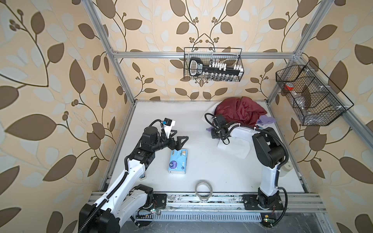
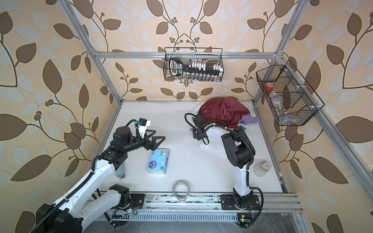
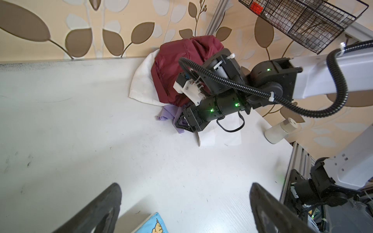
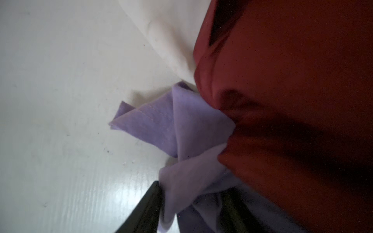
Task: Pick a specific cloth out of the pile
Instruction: 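Grasp the lavender T-shirt in the pile with the right gripper while the left arm lifts, then lift the lavender T-shirt high out of the pile with the right gripper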
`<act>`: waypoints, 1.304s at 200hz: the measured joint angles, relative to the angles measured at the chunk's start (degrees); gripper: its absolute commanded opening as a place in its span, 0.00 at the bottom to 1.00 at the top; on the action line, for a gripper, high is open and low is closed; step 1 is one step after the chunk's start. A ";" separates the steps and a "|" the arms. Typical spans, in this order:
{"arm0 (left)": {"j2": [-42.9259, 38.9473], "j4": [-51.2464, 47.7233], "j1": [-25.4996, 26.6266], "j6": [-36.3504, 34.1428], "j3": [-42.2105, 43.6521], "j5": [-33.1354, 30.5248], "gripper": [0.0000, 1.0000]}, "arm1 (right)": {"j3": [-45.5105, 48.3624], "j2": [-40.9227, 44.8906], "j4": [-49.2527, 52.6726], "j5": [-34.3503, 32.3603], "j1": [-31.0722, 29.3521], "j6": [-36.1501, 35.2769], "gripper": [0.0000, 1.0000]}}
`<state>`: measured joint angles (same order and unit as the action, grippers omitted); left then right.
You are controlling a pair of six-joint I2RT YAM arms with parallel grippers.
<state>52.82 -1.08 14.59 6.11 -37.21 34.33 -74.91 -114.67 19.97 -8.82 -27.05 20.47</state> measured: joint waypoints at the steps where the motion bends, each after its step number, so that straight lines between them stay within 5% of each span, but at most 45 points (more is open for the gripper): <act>1: 0.00 0.00 0.02 0.00 0.00 -0.02 0.99 | -0.04 -0.07 0.00 -0.02 0.00 0.22 0.36; 27: -0.26 -0.04 0.13 -0.02 0.00 -0.20 0.99 | -0.63 -0.70 -0.37 -1.31 0.02 0.63 0.00; 77: -1.64 -0.02 0.85 -0.04 0.00 -0.39 0.99 | -0.50 1.70 0.92 -5.44 -0.50 0.70 0.00; 134: -2.91 -0.33 1.99 -0.26 0.00 -0.76 0.99 | -1.09 18.56 3.26 -12.66 -0.70 -2.67 0.00; 261: -4.96 -1.03 3.48 -1.51 0.00 -2.32 0.99 | -15.54 35.60 8.61 -23.41 -0.31 -15.39 0.00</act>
<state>47.86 -2.11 18.06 4.60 -37.21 32.01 -90.45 -79.07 28.58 -32.23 -27.35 5.08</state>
